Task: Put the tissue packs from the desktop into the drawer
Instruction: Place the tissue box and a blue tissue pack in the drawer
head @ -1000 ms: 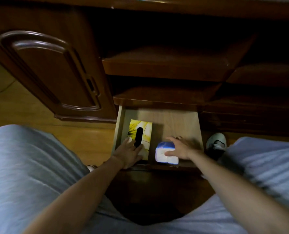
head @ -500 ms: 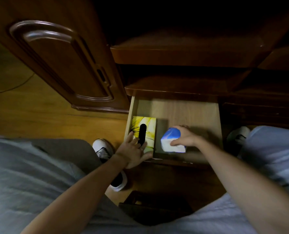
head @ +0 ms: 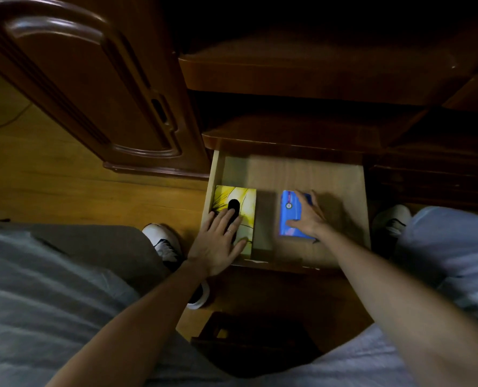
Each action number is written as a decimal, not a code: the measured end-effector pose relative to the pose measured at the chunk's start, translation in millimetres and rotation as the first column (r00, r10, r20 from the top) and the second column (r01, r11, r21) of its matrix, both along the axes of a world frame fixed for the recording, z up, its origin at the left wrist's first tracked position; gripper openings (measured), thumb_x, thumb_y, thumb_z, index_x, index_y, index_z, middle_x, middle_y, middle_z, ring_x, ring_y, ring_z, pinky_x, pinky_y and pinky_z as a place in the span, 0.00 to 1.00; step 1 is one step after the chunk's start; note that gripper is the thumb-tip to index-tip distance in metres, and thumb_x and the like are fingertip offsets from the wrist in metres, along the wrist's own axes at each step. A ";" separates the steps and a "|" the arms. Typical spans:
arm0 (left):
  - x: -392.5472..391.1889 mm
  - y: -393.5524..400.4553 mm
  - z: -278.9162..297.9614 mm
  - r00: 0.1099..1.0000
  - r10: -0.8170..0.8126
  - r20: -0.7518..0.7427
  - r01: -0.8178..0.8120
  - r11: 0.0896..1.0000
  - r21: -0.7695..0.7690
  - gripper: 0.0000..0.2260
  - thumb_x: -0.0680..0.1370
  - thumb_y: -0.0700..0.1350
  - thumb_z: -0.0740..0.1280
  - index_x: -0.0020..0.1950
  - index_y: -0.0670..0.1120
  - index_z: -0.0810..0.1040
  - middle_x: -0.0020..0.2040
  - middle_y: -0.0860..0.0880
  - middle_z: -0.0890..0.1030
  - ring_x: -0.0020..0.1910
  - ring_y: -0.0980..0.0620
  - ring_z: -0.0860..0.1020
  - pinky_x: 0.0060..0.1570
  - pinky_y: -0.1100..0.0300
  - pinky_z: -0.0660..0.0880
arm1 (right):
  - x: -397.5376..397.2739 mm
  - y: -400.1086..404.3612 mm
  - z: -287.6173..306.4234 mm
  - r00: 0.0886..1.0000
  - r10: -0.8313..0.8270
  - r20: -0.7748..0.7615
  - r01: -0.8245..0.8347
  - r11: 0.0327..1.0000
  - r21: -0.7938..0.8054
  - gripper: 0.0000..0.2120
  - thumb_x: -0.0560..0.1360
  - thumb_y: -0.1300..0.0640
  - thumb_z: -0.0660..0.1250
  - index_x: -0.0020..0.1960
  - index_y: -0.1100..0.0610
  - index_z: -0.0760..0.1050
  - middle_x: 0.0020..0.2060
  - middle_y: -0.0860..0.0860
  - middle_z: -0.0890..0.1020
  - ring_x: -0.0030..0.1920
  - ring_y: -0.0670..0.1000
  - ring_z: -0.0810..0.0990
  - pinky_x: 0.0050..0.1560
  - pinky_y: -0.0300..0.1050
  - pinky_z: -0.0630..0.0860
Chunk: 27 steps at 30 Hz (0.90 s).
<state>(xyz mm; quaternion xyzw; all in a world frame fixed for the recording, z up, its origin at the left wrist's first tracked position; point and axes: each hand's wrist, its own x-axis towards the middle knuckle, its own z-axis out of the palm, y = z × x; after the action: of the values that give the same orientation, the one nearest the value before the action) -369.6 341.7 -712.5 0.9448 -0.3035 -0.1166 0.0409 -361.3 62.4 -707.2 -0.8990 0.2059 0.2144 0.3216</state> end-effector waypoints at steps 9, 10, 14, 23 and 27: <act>1.7 -0.7 -6.3 0.999 0.015 -0.041 -0.015 1.000 0.005 0.31 0.82 0.63 0.42 0.81 0.51 0.55 0.80 0.44 0.61 0.81 0.46 0.49 0.77 0.46 0.50 | -11.4 57.9 -20.8 0.967 0.219 -0.134 -0.220 0.975 0.003 0.50 0.63 0.49 0.84 0.78 0.54 0.62 0.71 0.58 0.59 0.68 0.63 0.71 0.71 0.56 0.69; 1.2 -0.1 -5.7 0.999 0.007 -0.044 -0.007 1.000 0.001 0.30 0.82 0.63 0.43 0.81 0.50 0.55 0.78 0.44 0.64 0.81 0.46 0.49 0.77 0.46 0.51 | -11.6 57.1 -21.5 0.965 0.223 -0.140 -0.226 0.974 -0.003 0.51 0.63 0.47 0.84 0.78 0.53 0.62 0.72 0.58 0.59 0.68 0.64 0.71 0.70 0.58 0.70; 1.3 0.4 -2.7 0.999 0.001 -0.036 -0.001 1.000 -0.004 0.29 0.83 0.61 0.46 0.81 0.49 0.56 0.72 0.45 0.74 0.81 0.46 0.49 0.76 0.46 0.53 | -14.0 53.4 -21.9 0.953 0.255 -0.161 -0.265 0.963 -0.047 0.52 0.66 0.44 0.81 0.81 0.50 0.57 0.75 0.57 0.57 0.71 0.64 0.69 0.70 0.60 0.70; 35.5 -23.7 57.8 0.988 -0.038 -0.148 0.056 0.991 0.119 0.26 0.81 0.60 0.56 0.78 0.54 0.60 0.82 0.47 0.44 0.64 0.42 0.75 0.53 0.49 0.78 | -3.5 30.7 55.6 0.979 0.203 -0.036 -0.203 0.979 -0.016 0.38 0.78 0.47 0.71 0.82 0.46 0.56 0.78 0.55 0.63 0.73 0.57 0.70 0.70 0.54 0.71; 88.0 -44.5 149.7 0.993 0.009 0.114 0.007 0.990 -0.140 0.30 0.78 0.50 0.65 0.79 0.54 0.59 0.82 0.47 0.52 0.64 0.42 0.76 0.60 0.48 0.75 | 27.9 11.2 144.6 0.920 0.246 0.306 -0.221 0.969 -0.114 0.18 0.80 0.51 0.68 0.69 0.47 0.75 0.68 0.46 0.71 0.54 0.41 0.75 0.53 0.32 0.70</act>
<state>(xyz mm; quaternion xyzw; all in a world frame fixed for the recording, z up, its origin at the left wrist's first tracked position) -281.6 297.2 -562.7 0.9448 -0.3124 -0.0407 0.0897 -333.4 73.6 -562.6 -0.9516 0.0507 0.0956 0.2878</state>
